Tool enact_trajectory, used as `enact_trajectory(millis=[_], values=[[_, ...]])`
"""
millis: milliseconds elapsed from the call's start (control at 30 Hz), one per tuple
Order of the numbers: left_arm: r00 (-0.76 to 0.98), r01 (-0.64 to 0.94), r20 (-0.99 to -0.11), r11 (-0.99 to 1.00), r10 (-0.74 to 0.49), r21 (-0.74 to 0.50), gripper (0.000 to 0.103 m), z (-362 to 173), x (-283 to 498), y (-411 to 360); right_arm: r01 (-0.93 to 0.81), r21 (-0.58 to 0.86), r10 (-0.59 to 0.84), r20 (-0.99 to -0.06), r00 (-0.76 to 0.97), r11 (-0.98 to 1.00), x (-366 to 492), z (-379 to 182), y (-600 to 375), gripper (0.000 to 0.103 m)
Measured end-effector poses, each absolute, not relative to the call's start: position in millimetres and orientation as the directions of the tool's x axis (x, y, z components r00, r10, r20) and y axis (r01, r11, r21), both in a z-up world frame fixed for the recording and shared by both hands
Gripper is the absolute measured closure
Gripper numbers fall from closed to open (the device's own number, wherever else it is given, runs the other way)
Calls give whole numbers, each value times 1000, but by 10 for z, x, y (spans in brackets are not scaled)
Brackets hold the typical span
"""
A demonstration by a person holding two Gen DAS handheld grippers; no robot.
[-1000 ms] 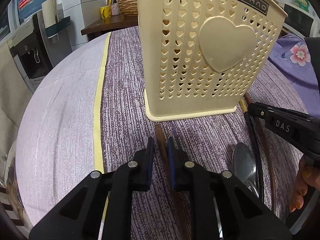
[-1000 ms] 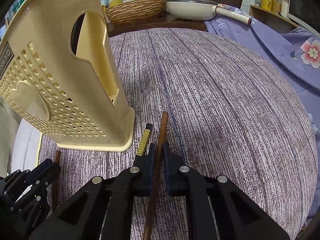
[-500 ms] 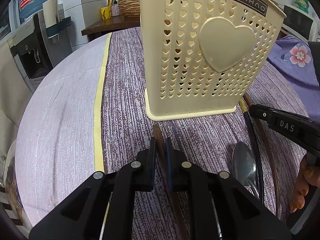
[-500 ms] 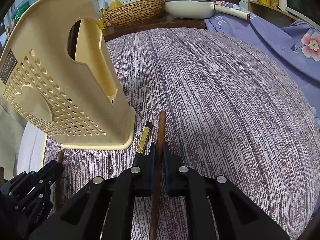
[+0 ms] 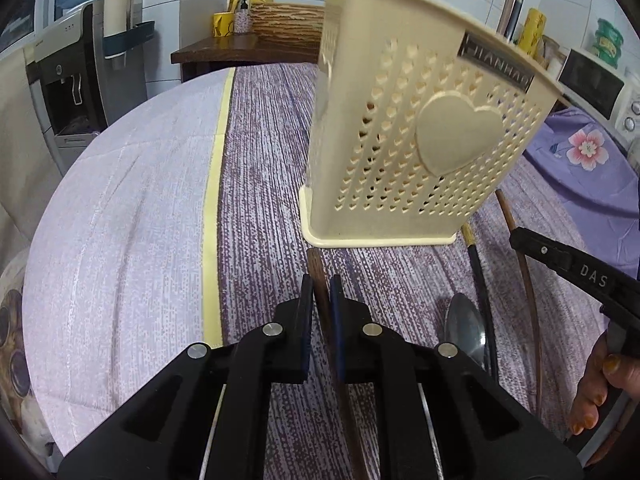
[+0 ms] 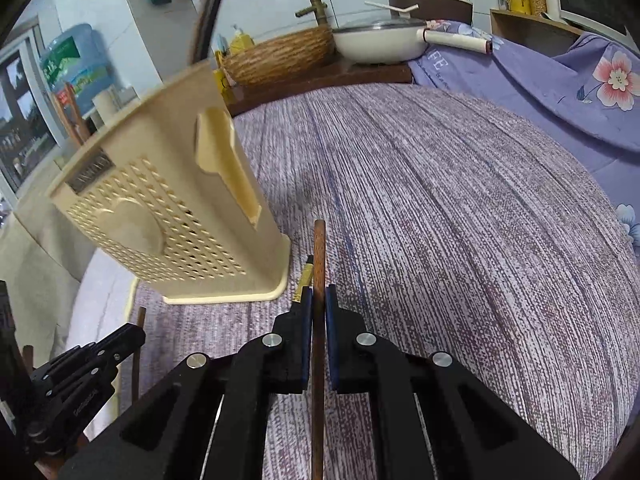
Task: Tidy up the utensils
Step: 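Lift both held chopsticks upright toward the cream holder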
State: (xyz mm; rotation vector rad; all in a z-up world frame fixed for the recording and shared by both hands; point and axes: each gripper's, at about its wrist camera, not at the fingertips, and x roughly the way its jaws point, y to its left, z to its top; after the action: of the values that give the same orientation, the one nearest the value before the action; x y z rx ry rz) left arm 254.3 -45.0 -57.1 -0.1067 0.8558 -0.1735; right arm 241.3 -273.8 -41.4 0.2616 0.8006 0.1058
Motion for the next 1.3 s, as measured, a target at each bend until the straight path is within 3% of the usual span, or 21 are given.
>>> enact_trajectory(millis=[667, 1300], values=[[794, 162, -547, 959, -268, -234, 95, 454, 1854, -169, -219, 304, 328, -378, 866, 927, 1507, 689, -2756, 96], [860, 199, -431, 957, -274, -211, 95, 939, 1556, -71, -292, 242, 355, -284, 891, 925, 1377, 1056, -2639, 96]])
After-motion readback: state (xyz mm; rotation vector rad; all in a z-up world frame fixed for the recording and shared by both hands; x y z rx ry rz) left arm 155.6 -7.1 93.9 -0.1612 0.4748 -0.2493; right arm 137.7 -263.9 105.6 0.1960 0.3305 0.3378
